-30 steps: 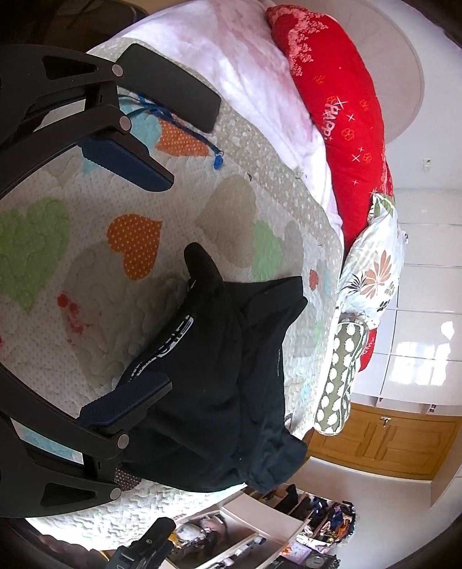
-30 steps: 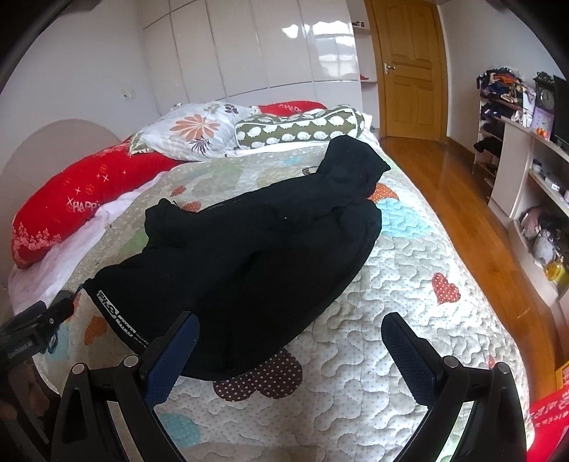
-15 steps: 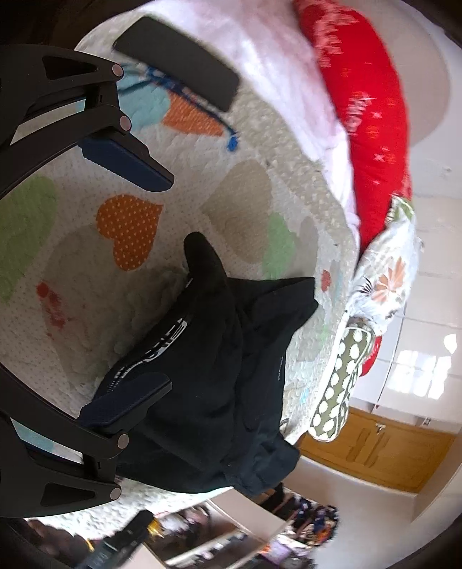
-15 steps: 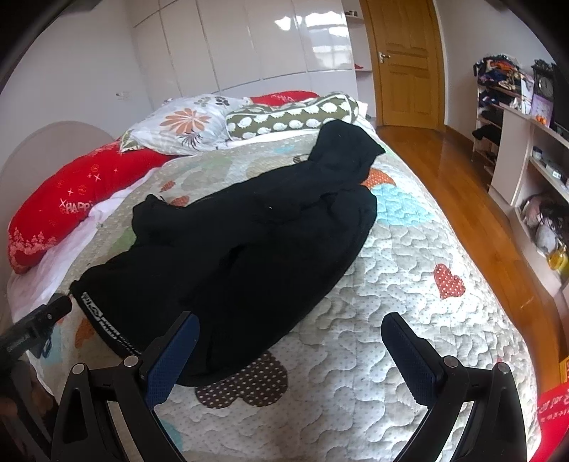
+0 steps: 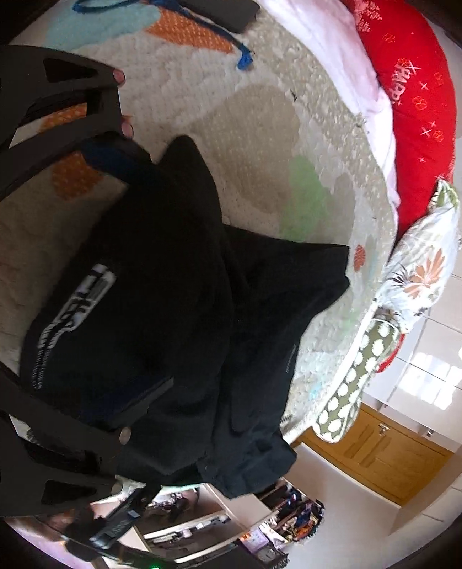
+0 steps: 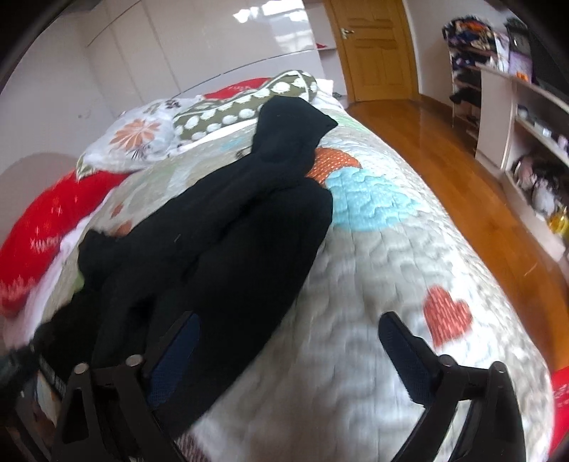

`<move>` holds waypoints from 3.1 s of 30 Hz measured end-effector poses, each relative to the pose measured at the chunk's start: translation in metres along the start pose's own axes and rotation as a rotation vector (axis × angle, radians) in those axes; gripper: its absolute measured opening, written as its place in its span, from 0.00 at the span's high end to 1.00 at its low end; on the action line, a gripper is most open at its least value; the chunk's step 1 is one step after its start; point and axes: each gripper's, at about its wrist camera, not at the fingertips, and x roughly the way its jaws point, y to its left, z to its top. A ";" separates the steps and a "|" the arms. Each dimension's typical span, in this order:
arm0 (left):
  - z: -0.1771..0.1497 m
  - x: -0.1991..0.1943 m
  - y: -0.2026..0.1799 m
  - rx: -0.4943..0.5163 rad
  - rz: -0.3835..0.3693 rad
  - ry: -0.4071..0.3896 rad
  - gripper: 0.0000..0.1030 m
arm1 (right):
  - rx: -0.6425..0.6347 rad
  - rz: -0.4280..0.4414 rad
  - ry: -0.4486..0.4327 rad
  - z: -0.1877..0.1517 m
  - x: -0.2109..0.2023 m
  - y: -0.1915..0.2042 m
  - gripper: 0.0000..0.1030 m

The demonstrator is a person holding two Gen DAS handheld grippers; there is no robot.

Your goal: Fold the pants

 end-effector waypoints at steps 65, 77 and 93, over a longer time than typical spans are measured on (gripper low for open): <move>-0.045 -0.110 0.098 -0.010 0.112 -0.091 0.52 | -0.198 0.078 -0.052 -0.057 -0.100 0.029 0.58; 0.030 -0.049 0.095 0.052 0.056 -0.013 0.31 | -0.404 0.198 0.127 -0.075 -0.030 0.109 0.56; 0.120 0.086 0.064 0.265 -0.003 0.189 0.32 | -0.207 0.194 0.093 -0.027 -0.004 0.076 0.54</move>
